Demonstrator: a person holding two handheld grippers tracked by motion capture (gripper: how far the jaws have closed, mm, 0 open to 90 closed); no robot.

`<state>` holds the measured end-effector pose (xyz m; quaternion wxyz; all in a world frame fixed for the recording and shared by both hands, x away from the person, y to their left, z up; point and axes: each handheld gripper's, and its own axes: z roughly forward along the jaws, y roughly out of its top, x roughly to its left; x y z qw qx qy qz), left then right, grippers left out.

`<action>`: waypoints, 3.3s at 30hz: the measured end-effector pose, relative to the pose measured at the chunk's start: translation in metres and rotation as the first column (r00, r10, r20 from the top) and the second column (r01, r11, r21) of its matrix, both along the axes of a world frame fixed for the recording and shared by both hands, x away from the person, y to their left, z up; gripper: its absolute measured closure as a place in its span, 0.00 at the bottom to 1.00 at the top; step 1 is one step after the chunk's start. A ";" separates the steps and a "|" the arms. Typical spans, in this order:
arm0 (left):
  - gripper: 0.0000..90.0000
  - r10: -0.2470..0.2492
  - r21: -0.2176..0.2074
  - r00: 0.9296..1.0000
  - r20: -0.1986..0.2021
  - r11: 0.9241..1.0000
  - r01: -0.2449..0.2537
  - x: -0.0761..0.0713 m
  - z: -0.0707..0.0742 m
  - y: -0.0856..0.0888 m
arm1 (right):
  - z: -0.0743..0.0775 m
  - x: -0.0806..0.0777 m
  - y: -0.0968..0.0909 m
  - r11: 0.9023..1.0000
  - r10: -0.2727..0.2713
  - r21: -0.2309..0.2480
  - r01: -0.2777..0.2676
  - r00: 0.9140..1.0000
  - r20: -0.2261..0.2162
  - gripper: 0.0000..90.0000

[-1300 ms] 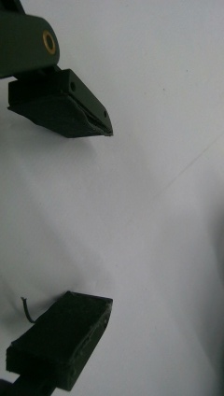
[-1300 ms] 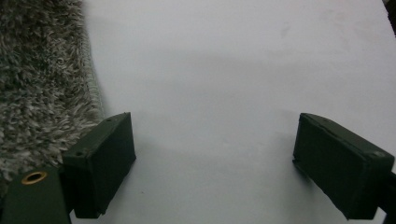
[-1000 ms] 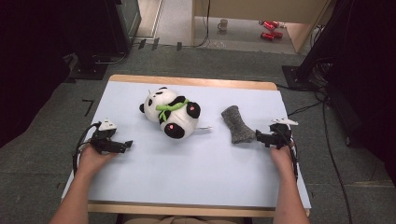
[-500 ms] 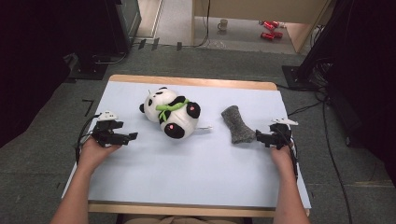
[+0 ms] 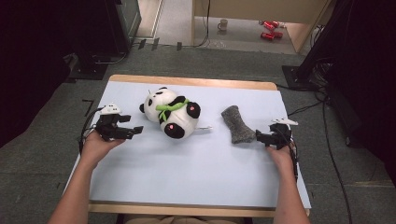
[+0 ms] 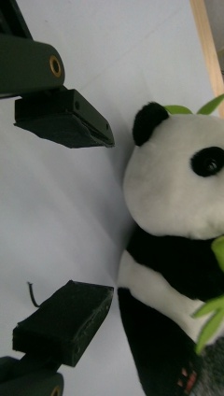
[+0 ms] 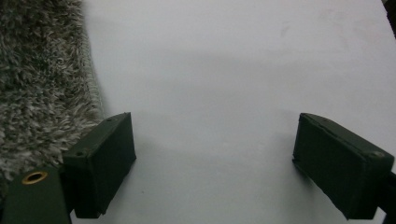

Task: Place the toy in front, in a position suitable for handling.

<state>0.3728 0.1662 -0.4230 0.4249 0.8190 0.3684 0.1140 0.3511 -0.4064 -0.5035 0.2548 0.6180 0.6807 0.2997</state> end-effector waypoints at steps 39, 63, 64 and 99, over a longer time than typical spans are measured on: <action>0.36 -0.097 -0.026 0.995 0.029 0.995 0.098 0.036 0.037 -0.060 | 0.000 -0.005 0.002 1.000 -0.007 0.000 0.007 1.000 0.005 0.15; 0.53 -0.134 0.017 0.991 0.021 0.991 0.134 0.046 0.006 -0.086 | 0.000 -0.005 0.002 1.000 -0.007 -0.002 0.007 1.000 0.004 0.15; 0.54 -0.135 0.014 0.991 0.018 0.991 0.135 0.046 0.004 -0.087 | 0.000 -0.006 0.002 1.000 -0.007 -0.002 0.007 1.000 0.004 0.15; 0.83 0.017 -0.108 0.994 -0.105 0.994 -0.028 -0.046 0.021 -0.138 | 0.000 -0.003 0.001 1.000 -0.008 0.005 0.008 1.000 -0.005 0.13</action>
